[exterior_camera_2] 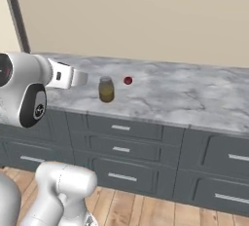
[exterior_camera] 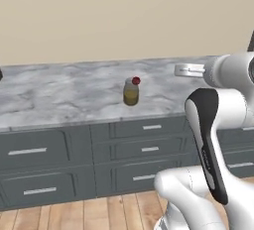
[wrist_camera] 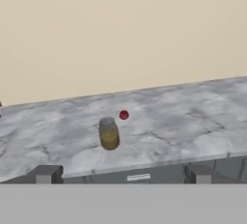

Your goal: Pick the jar and candle from the dining table and place them in the open cabinet. Close the cabinet after placing the objects.

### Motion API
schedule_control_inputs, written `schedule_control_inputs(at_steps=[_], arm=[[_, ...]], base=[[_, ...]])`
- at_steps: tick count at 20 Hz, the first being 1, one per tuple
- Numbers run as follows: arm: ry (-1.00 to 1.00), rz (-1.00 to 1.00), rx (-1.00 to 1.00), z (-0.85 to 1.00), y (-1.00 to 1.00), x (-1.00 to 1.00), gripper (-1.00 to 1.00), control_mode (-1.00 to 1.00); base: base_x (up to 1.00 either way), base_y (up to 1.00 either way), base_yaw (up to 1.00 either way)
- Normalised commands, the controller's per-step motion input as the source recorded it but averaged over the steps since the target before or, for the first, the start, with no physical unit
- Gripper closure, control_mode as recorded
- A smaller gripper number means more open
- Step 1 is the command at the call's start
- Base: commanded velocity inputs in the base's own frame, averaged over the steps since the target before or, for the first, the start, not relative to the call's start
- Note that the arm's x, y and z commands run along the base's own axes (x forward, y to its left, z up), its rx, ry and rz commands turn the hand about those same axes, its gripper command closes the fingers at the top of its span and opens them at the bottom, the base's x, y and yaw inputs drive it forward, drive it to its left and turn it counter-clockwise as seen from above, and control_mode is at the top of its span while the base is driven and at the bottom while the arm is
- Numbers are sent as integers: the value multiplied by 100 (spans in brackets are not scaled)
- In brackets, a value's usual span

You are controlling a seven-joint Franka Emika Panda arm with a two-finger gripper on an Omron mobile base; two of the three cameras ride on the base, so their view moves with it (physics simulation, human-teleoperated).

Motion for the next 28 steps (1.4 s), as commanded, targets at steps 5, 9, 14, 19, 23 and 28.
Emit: schedule_control_inputs(at_steps=[5, 9, 14, 19, 23, 28], arm=[[0, 0, 0, 0, 0, 0, -100, 100], [0, 0, 0, 0, 0, 0, -100, 100], [0, 0, 0, 0, 0, 0, -100, 100], [0, 0, 0, 0, 0, 0, -100, 100], [0, 0, 0, 0, 0, 0, -100, 100], [0, 0, 0, 0, 0, 0, -100, 100]], base=[[33, 3, -2], [52, 18, -4], [53, 27, -6], [55, 44, -7], [47, 45, -6], [60, 15, -1]])
